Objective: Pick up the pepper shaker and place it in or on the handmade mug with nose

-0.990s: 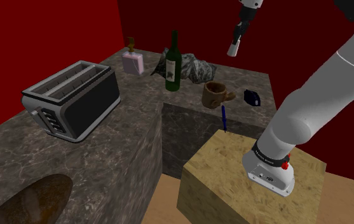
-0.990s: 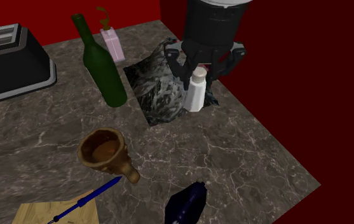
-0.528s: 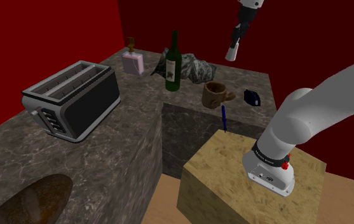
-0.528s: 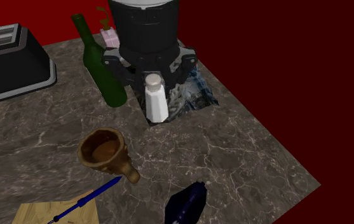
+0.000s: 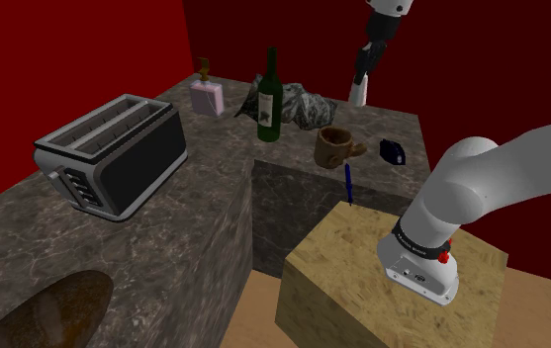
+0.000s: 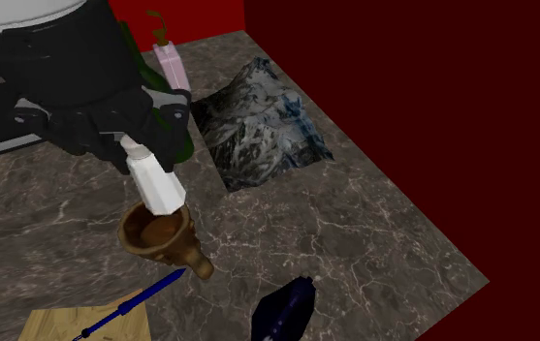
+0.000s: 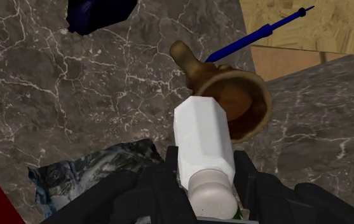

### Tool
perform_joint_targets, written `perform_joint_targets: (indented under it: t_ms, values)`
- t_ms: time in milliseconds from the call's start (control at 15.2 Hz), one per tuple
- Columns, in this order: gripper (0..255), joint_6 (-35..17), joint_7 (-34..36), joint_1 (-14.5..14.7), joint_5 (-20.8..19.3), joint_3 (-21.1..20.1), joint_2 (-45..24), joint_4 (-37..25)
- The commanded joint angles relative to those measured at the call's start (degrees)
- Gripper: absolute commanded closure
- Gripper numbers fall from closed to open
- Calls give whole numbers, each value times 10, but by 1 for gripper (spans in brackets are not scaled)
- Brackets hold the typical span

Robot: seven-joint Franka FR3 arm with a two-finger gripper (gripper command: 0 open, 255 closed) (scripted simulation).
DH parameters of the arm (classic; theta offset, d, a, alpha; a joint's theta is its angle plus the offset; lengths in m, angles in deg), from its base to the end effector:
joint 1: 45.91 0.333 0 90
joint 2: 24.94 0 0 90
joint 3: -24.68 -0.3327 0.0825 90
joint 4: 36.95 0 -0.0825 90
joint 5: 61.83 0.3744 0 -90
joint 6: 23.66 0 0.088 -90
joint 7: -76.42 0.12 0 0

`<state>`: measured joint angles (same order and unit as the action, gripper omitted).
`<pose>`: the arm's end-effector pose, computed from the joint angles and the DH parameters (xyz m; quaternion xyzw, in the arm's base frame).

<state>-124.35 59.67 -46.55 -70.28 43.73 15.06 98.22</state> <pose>0.3063 -0.1515 0.5619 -0.9987 -0.0188 -0.0430 0.0217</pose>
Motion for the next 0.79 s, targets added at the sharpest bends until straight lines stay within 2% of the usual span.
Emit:
perform_joint_targets:
  t_ms: [0,726]
  values:
    - [255,12,33,3,10,-32,35,25]
    - [255,-71,31,-3,-1,-19,38,112]
